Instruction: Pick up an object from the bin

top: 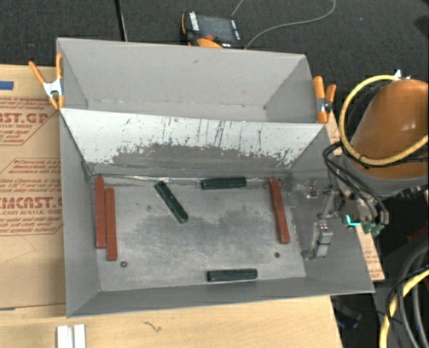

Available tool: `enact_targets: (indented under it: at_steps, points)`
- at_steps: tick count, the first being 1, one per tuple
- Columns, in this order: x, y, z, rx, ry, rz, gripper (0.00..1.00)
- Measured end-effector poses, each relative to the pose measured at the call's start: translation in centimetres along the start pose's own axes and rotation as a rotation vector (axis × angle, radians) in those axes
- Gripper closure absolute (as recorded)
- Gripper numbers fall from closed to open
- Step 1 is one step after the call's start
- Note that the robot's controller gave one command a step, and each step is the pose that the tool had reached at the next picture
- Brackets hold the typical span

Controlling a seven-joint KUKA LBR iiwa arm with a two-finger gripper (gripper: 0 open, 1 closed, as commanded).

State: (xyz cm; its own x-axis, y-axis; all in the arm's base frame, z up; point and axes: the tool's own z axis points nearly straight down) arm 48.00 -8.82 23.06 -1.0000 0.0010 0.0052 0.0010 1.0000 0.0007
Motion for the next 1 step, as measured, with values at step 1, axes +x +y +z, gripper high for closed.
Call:
enact_targets:
  at_steps: [1]
  points:
    - [-0.52,8.86,13.21,-0.002,0.000,-0.257,0.00]
